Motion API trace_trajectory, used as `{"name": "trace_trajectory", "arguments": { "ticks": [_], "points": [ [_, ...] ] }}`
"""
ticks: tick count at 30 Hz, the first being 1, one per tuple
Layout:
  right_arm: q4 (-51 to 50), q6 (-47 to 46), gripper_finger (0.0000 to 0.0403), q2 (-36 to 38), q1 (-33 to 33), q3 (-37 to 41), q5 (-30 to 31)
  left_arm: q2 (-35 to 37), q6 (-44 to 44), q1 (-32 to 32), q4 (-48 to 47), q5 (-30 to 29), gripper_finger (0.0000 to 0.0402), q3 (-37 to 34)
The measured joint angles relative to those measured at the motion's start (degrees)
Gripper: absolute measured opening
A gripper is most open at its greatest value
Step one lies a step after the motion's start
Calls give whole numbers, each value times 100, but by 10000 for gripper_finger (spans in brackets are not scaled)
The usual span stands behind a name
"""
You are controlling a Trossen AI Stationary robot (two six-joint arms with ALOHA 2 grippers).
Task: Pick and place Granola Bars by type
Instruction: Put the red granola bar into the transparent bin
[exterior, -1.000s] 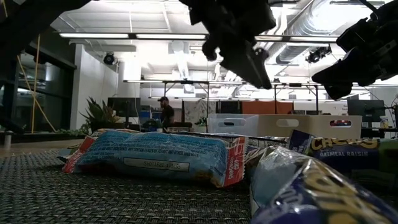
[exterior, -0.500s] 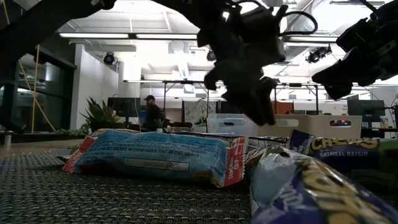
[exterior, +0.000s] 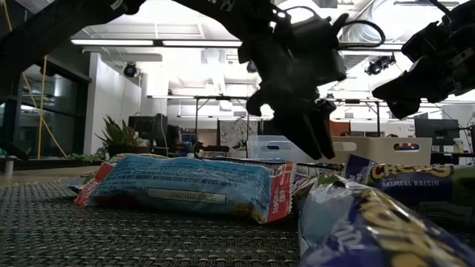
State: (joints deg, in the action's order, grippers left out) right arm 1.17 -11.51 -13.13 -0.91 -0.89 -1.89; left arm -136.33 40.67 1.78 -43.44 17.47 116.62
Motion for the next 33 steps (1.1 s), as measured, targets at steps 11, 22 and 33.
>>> {"name": "trace_trajectory", "arguments": {
  "ticks": [11,22,33],
  "points": [
    [0,0,0,1,-2,0,0,-145,-42,-2,39,15,195,8],
    [0,0,0,1,-1,0,0,-316,-57,0,-49,14,195,7],
    [-1,0,0,0,0,0,0,-333,-57,2,16,-47,155,9]
  ]
}}
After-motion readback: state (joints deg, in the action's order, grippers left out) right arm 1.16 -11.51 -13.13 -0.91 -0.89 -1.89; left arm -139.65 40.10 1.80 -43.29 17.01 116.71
